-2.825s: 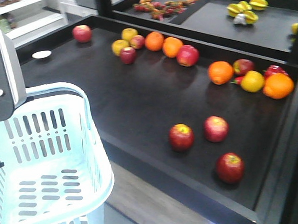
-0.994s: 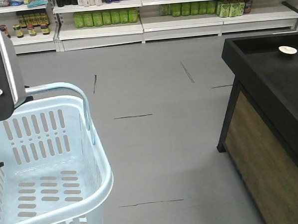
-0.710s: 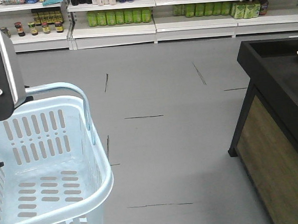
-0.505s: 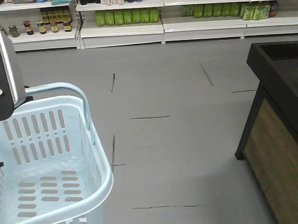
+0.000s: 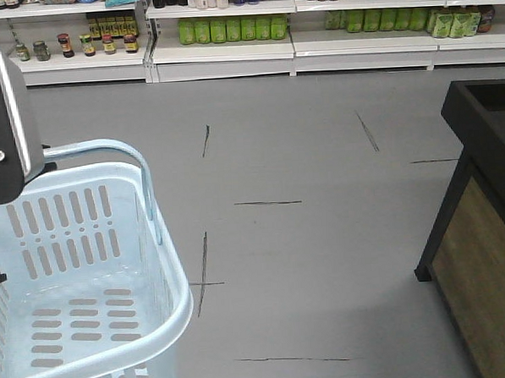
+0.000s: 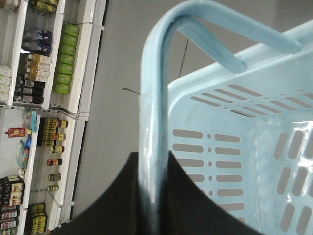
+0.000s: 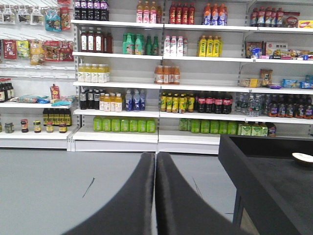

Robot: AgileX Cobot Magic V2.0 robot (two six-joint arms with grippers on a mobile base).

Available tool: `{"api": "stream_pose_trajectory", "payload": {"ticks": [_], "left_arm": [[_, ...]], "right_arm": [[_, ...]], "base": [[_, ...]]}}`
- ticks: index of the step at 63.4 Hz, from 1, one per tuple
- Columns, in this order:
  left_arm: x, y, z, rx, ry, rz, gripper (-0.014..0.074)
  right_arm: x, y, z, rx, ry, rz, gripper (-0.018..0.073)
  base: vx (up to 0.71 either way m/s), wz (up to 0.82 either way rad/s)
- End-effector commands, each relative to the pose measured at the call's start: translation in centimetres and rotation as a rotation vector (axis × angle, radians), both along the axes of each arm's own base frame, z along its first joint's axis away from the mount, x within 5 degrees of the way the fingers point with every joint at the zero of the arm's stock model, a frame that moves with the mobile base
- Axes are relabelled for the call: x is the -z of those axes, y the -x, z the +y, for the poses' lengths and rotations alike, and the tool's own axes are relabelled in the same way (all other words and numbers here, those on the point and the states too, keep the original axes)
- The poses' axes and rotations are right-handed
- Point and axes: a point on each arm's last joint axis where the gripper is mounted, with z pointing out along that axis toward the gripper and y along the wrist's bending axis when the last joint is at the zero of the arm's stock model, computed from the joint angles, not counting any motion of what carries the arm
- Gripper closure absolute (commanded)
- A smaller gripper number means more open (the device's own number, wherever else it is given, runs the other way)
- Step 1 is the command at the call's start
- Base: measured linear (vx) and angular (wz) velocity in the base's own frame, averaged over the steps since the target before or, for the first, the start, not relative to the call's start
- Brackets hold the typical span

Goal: Pick three apples into basket with both arms
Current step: 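Turn the base toward the table with loose apples and oranges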

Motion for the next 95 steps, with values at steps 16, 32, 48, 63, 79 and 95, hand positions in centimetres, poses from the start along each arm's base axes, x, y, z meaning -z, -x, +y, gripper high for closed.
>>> {"api": "stream_pose_trajectory", "payload": {"ticks": [16, 32, 48, 63, 79, 95], "left_arm": [[-1.87, 0.19, 0.02, 0.007, 0.064, -0.102, 0.0603], [-1.87, 0.19, 0.02, 0.007, 0.064, -0.102, 0.0603], [-1.87, 0.19, 0.02, 0.007, 0.064, -0.102, 0.0603], [-1.87, 0.19, 0.02, 0.007, 0.064, -0.102, 0.0603], [-1.87, 0.19, 0.02, 0.007, 0.064, -0.102, 0.0603], [-1.87, 0.19, 0.02, 0.007, 0.064, -0.102, 0.0603]], "right_arm": [[-0.17, 0.10, -0.03, 0.006, 0.008, -0.063, 0.0566], [-0.17, 0.10, -0.03, 0.006, 0.008, -0.063, 0.0566], [-0.17, 0.10, -0.03, 0.006, 0.008, -0.063, 0.0566], [-0.17, 0.10, -0.03, 0.006, 0.008, -0.063, 0.0566], [-0.17, 0.10, -0.03, 0.006, 0.008, -0.063, 0.0566], [-0.17, 0.10, -0.03, 0.006, 0.008, -0.063, 0.0566]], "base": [[0.10, 0.07], [0.13, 0.01], [0.15, -0.01], [0.16, -0.02], [0.17, -0.03], [0.16, -0.06]]}}
